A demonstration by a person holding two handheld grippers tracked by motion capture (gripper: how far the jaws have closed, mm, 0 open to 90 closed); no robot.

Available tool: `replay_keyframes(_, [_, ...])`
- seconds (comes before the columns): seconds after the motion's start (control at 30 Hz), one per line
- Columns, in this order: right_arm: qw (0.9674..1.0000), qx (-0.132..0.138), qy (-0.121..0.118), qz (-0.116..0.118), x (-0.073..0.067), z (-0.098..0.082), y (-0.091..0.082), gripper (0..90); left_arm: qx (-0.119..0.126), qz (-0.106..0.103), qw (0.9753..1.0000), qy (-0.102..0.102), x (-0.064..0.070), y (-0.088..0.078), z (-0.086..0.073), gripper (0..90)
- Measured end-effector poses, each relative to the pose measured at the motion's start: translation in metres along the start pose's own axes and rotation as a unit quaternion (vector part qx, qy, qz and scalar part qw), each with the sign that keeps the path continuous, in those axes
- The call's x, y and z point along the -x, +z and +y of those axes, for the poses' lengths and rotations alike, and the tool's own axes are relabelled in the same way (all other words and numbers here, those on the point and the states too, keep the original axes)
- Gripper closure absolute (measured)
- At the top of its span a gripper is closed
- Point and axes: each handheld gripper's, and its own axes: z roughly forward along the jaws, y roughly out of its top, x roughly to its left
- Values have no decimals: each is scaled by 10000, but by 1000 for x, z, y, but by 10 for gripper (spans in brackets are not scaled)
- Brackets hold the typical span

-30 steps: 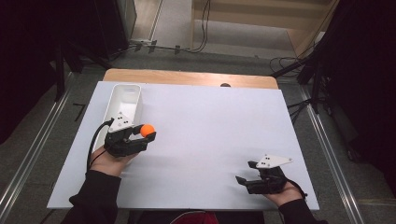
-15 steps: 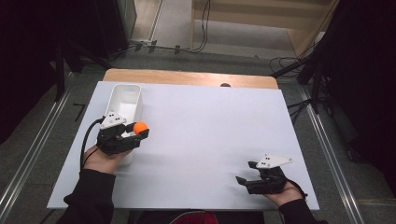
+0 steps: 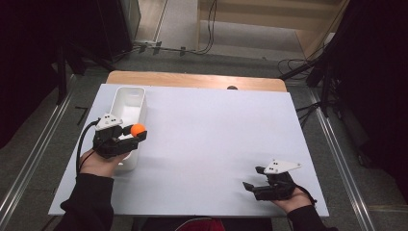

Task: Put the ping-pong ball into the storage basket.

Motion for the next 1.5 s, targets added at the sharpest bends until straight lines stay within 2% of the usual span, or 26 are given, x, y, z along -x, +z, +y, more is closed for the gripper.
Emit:
replay_keyframes(0.33, [10000, -4, -6, 8, 0, 0, 0, 231, -35, 211, 9997, -79, -12, -4, -1, 498])
replay_keyframes(0.47, [10000, -7, -7, 6, 0, 0, 0, 231, 3, 226, 9996, -153, -17, -6, -1, 498])
replay_keyframes(0.7, [10000, -5, -11, 14, 0, 0, 1, 231, -69, 315, 9992, -214, -25, -7, -2, 498])
replay_keyframes(1.2, [10000, -16, -18, 24, 0, 0, 1, 231, -165, 486, 9983, -285, -36, 7, 15, 498])
replay_keyframes(1.5, [10000, -2, -11, 15, 0, 0, 1, 231, -216, 587, 9968, -495, -45, 14, 21, 499])
